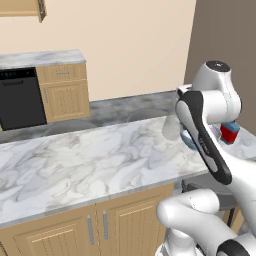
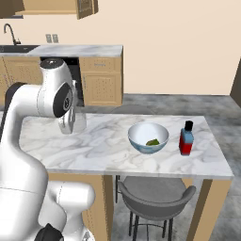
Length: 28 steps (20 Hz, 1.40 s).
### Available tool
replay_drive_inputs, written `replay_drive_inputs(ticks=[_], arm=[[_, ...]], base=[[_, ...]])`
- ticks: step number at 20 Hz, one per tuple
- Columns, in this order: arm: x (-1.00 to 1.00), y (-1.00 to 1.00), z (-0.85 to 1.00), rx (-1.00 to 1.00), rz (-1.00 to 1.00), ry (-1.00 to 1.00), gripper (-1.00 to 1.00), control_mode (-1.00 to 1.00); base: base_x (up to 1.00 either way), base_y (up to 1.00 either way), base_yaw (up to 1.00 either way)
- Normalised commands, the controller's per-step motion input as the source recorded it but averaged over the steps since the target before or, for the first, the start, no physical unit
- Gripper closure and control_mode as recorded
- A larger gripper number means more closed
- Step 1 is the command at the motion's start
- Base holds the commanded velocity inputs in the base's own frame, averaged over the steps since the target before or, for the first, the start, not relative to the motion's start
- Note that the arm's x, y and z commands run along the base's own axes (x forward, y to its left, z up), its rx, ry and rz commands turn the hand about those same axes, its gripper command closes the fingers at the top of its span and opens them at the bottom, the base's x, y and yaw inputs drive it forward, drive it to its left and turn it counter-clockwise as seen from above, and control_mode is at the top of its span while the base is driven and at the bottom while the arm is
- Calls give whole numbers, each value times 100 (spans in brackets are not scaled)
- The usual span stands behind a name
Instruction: There is a bowl on the dining counter. Grab a lemon wedge from the fridge and place it in the bowl. Then get the liquor bottle and glass cup from the cabinet and place them next to the bowl.
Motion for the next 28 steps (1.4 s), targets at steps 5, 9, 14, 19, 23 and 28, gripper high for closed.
replay_drive_inputs(ticks=[5,9,14,19,23,28], arm=[[47,-27,-57,0,2,5,100,-100],[44,-23,-70,-2,4,4,100,-100],[53,-19,-62,-2,1,0,100,-100],[61,-10,-57,-2,0,0,100,-100],[57,-5,-55,-1,0,3,100,-100],[56,-8,-47,0,0,5,100,-100]], base=[[0,0,0],[0,0,0],[0,0,0],[0,0,0],[0,0,0],[0,0,0]])
